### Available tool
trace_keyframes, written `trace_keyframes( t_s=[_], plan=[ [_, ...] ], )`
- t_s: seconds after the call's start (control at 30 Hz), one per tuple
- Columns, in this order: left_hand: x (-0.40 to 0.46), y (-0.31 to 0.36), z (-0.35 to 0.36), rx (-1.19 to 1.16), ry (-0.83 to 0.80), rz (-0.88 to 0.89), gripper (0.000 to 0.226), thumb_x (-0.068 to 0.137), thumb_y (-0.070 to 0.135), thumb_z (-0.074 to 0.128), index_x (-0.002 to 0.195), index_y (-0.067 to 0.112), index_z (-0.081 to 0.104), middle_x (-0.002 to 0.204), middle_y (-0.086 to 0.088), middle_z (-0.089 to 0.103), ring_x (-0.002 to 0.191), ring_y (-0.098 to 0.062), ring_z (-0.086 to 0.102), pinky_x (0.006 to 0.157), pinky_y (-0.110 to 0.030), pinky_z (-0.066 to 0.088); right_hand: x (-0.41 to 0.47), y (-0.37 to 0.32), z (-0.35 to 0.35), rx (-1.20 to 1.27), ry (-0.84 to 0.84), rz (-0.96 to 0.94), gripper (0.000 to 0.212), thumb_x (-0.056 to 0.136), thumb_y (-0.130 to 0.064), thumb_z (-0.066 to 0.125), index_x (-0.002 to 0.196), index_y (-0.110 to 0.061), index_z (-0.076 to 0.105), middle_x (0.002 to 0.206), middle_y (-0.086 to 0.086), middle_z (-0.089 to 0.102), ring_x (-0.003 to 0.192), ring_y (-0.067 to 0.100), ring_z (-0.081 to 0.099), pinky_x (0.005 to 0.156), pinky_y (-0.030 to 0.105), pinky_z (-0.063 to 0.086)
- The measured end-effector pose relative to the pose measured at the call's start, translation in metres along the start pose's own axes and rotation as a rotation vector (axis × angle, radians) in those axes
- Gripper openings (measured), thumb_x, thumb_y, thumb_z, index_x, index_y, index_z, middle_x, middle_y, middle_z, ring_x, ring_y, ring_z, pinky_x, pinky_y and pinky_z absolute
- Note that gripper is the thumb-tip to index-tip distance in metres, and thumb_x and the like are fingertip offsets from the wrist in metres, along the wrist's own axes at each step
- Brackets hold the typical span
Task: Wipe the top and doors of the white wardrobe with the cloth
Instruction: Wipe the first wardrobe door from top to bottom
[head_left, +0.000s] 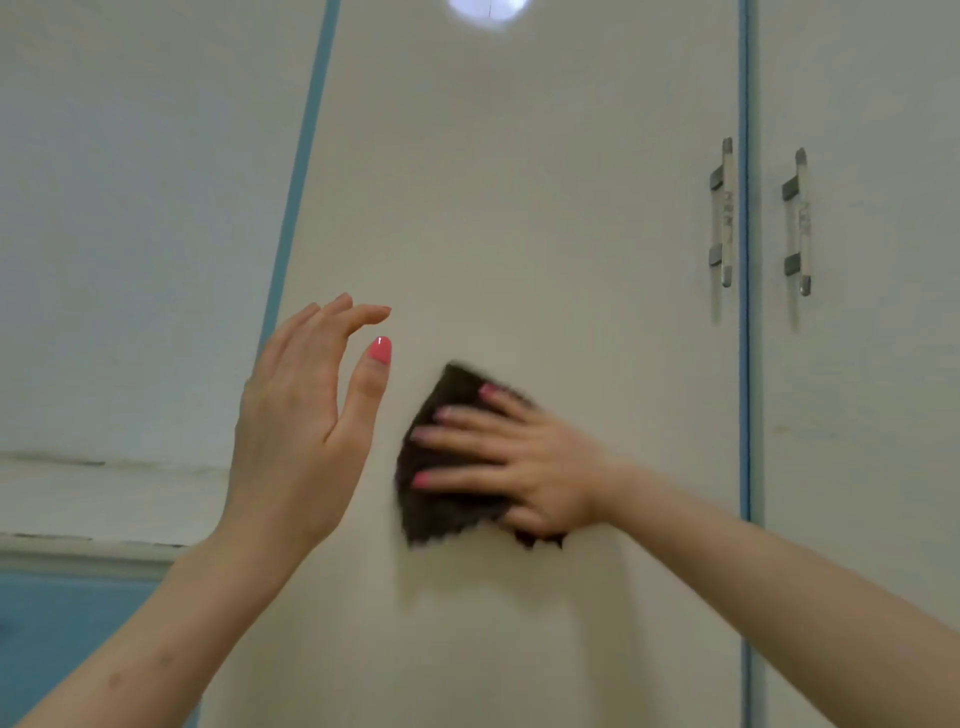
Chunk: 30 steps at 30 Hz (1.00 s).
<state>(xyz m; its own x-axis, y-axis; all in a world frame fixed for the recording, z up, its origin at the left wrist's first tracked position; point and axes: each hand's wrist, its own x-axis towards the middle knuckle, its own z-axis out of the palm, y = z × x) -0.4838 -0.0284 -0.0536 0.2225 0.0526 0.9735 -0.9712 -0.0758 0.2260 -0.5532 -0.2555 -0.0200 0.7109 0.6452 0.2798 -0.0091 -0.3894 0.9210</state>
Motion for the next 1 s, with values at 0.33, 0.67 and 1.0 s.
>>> trace_keyframes(
  t_s=[0.33, 0.67, 1.0],
  plan=[
    [-0.02, -0.023, -0.016, -0.04, 0.042, -0.069, 0.039, 0.092, 0.037, 0.034, 0.126, 0.028, 0.049, 0.128, 0.013, 0.049, 0.127, -0.011, 0.038, 0.106, -0.026, 0.028, 0.137, -0.065, 0.004, 0.127, 0.337, 0.794, 0.061, 0.092, -0.041, 0.042, 0.15, -0.027, 0.029, 0.16, 0.005, 0.021, 0.149, 0.029, 0.011, 0.119, 0.056, 0.004],
    [-0.031, -0.023, -0.03, -0.025, -0.012, -0.062, 0.04, 0.093, 0.041, 0.031, 0.129, 0.033, 0.044, 0.137, 0.009, 0.047, 0.133, -0.011, 0.034, 0.109, -0.035, 0.028, 0.09, -0.012, -0.004, 0.001, 0.089, 0.09, 0.065, 0.08, -0.031, 0.045, 0.145, -0.028, 0.041, 0.156, 0.003, 0.031, 0.146, 0.027, 0.023, 0.12, 0.053, 0.013],
    [-0.051, -0.016, -0.012, -0.055, -0.069, -0.083, 0.042, 0.093, 0.046, 0.027, 0.13, 0.034, 0.043, 0.142, 0.009, 0.043, 0.136, -0.009, 0.028, 0.11, -0.039, 0.027, 0.035, -0.166, 0.039, 0.022, 0.086, 0.096, 0.071, 0.084, -0.042, 0.042, 0.151, -0.029, 0.022, 0.16, 0.003, 0.017, 0.15, 0.027, 0.003, 0.12, 0.054, 0.006]
  ],
)
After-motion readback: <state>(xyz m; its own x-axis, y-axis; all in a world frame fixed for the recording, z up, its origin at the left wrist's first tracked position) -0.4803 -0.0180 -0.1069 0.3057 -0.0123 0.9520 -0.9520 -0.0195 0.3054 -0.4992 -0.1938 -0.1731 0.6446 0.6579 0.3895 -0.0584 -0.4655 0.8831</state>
